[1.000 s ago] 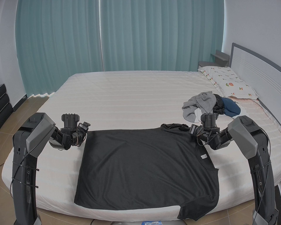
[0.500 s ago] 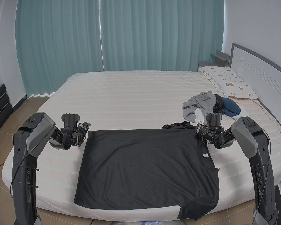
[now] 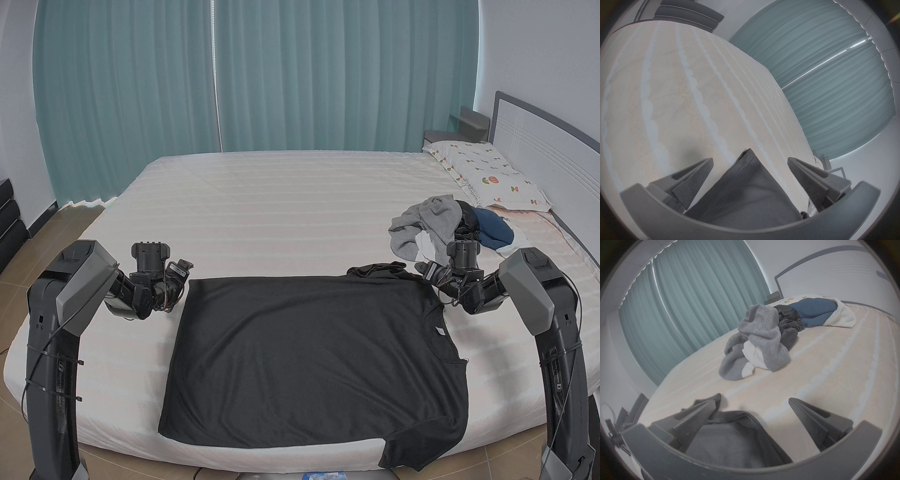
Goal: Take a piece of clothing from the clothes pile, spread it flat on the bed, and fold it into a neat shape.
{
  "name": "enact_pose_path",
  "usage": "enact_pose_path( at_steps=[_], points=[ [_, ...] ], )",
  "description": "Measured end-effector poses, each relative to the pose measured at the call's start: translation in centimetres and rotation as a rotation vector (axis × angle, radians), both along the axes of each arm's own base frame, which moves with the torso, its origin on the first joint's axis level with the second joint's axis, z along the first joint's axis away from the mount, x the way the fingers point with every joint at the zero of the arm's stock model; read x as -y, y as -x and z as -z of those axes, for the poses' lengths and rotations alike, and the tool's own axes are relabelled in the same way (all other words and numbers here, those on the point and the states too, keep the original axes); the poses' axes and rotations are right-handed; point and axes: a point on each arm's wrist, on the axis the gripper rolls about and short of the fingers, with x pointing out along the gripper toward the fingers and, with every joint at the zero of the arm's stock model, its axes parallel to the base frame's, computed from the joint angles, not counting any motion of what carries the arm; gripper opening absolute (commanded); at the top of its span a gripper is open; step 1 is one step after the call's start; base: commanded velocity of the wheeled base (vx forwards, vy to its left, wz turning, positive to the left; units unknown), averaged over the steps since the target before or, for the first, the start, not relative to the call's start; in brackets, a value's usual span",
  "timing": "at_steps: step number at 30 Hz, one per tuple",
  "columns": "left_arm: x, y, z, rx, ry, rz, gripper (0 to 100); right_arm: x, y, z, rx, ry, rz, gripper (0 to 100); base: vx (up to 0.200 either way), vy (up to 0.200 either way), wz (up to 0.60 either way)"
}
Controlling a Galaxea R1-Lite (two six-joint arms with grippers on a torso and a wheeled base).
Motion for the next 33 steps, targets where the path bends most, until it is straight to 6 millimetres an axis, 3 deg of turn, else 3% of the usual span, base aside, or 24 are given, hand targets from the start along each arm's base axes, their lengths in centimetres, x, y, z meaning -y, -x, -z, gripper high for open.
enact_pose_path(
  at_steps=[4,10,23,24,33],
  points=[
    [0.0,0.0,0.0,0.0,0.0,0.0,100,-1.3,0.2,-1.7,0.015,-0.028,-0.045,100,0.0,0.0,0.0],
    [0.0,0.0,0.0,0.0,0.0,0.0,100,-3.5,0.5,-2.3,-0.002,0.006,-0.109,100,0.0,0.0,0.0],
    [0.0,0.0,0.0,-0.001,0.0,0.0,100,-5.4,-0.5,-1.0,0.02,0.115,-0.171,100,0.0,0.0,0.0],
    [0.0,0.0,0.0,0.0,0.0,-0.001,100,-5.5,-0.6,-0.8,0.017,0.117,-0.172,0,0.0,0.0,0.0],
    [0.0,0.0,0.0,0.002,-0.001,-0.001,100,-5.3,-1.4,0.0,0.029,0.126,-0.166,0,0.0,0.0,0.0]
  ],
)
